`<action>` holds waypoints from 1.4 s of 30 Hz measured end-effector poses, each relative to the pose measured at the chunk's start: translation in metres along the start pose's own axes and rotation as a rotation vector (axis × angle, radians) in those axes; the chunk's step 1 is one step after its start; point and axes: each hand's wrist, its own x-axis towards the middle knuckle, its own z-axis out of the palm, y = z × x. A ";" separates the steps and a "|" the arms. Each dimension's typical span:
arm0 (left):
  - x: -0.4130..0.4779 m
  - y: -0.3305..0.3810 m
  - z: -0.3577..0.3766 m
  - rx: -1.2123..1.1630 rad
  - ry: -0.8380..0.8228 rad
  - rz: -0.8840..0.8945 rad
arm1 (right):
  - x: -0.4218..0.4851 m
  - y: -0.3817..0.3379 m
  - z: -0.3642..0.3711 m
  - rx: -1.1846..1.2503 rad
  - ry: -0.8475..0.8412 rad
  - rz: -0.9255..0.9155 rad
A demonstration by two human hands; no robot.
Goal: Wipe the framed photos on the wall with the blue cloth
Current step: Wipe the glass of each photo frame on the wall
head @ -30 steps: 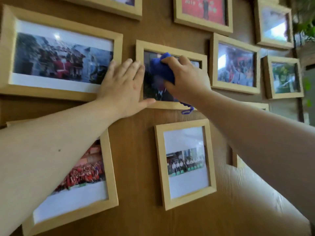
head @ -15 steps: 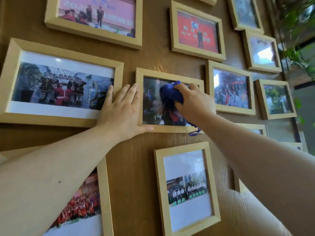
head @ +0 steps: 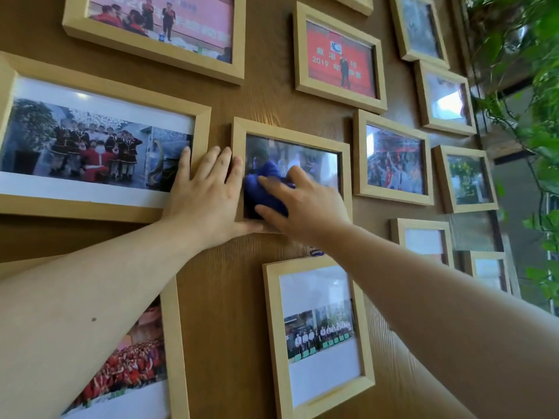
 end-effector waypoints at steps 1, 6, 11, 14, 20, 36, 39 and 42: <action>0.000 0.000 -0.001 -0.003 -0.004 -0.001 | -0.003 -0.002 0.000 -0.005 0.007 -0.011; 0.001 -0.001 0.003 0.019 0.001 0.018 | -0.030 0.036 -0.003 -0.059 -0.041 0.036; 0.002 -0.001 0.005 0.027 0.019 0.022 | -0.057 0.078 -0.008 -0.133 -0.143 0.232; 0.002 -0.001 0.005 0.031 0.019 0.021 | -0.055 0.071 -0.009 -0.109 -0.162 0.190; 0.002 0.001 0.002 0.042 0.013 0.005 | -0.020 0.011 -0.015 0.037 -0.189 -0.081; 0.006 0.016 -0.012 0.221 0.011 0.049 | -0.073 0.096 -0.045 -0.171 -0.249 0.048; 0.011 0.039 -0.014 0.184 0.044 0.143 | -0.096 0.127 -0.055 -0.216 -0.266 0.105; 0.017 0.076 -0.013 0.142 0.046 0.186 | -0.123 0.157 -0.061 -0.233 -0.265 0.163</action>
